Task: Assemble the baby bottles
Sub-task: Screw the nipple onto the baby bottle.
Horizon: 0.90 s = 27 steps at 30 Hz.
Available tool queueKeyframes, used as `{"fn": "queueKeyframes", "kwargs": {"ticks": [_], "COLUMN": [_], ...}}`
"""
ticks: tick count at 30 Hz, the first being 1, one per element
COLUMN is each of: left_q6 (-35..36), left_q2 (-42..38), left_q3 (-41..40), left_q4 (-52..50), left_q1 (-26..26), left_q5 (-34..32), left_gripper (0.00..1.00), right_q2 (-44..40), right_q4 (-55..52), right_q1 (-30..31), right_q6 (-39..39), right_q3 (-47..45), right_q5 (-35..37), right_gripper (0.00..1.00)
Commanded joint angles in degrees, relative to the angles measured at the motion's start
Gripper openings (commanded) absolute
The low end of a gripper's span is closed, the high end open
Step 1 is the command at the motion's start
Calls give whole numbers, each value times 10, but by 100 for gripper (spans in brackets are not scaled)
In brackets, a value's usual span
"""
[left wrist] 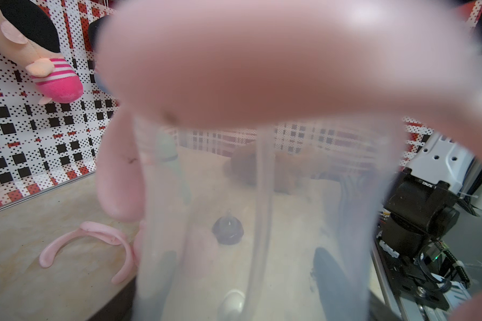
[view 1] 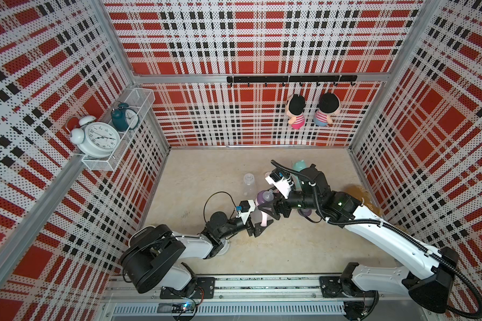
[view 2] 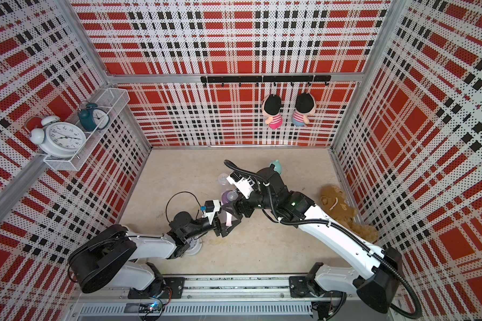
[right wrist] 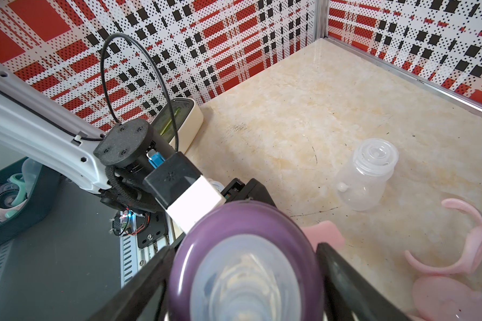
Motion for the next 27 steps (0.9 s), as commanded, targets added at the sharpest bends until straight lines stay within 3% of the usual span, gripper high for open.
{"fn": "queueKeyframes", "kwargs": {"ticks": [1, 27], "left_q6": [7, 26], "left_q2": [-5, 5], "left_q3": [12, 12], "left_q4": [16, 8], "left_q1": [-3, -11], "left_q5": [-6, -18], "left_gripper": [0, 0], "right_q2": [-7, -14], "right_q4": [-1, -13], "right_q1": [-5, -11], "right_q6": [-8, -11], "right_q3": [-1, 7], "right_q5": [-8, -1], "right_gripper": [82, 82]}}
